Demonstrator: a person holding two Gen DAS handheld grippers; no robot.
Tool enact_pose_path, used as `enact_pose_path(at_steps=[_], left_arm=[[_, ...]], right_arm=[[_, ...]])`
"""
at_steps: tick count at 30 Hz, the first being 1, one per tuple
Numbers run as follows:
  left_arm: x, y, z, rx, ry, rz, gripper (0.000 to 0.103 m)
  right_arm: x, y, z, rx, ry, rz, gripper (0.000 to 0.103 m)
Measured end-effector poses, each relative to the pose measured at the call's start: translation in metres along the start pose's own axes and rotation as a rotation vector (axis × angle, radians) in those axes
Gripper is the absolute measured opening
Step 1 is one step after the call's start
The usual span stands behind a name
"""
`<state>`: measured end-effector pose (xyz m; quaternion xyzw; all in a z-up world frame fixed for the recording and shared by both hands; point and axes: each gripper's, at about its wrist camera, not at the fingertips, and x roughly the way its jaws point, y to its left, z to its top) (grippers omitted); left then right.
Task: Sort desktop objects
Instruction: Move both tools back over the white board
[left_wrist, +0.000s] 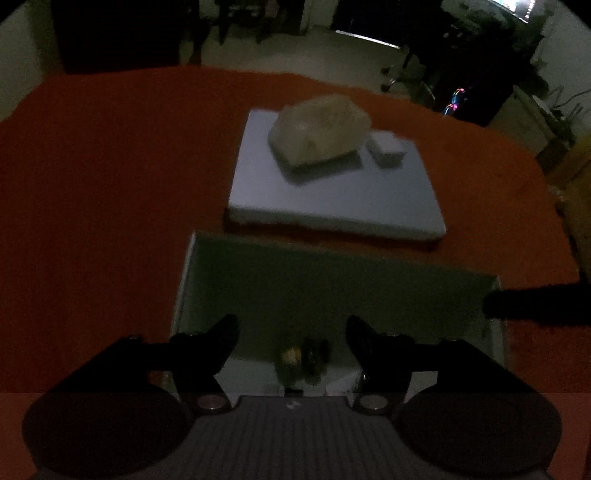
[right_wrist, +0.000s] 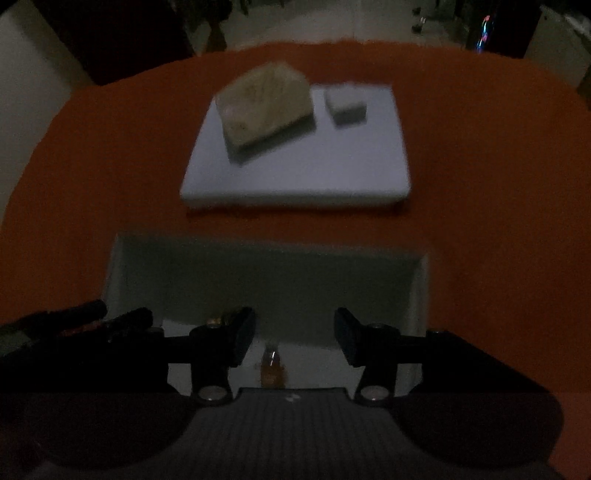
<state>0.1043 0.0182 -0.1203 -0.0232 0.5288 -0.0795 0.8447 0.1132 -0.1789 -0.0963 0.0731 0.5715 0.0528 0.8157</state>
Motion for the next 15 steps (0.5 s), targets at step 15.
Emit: enact_pose_path(at_steps=[15], left_arm=[[-0.013, 0.002, 0.07, -0.039, -0.079, 0.011, 0.066]], right_arm=[[-0.051, -0.033, 0.076, 0.034, -0.139, -0.037, 0.054]])
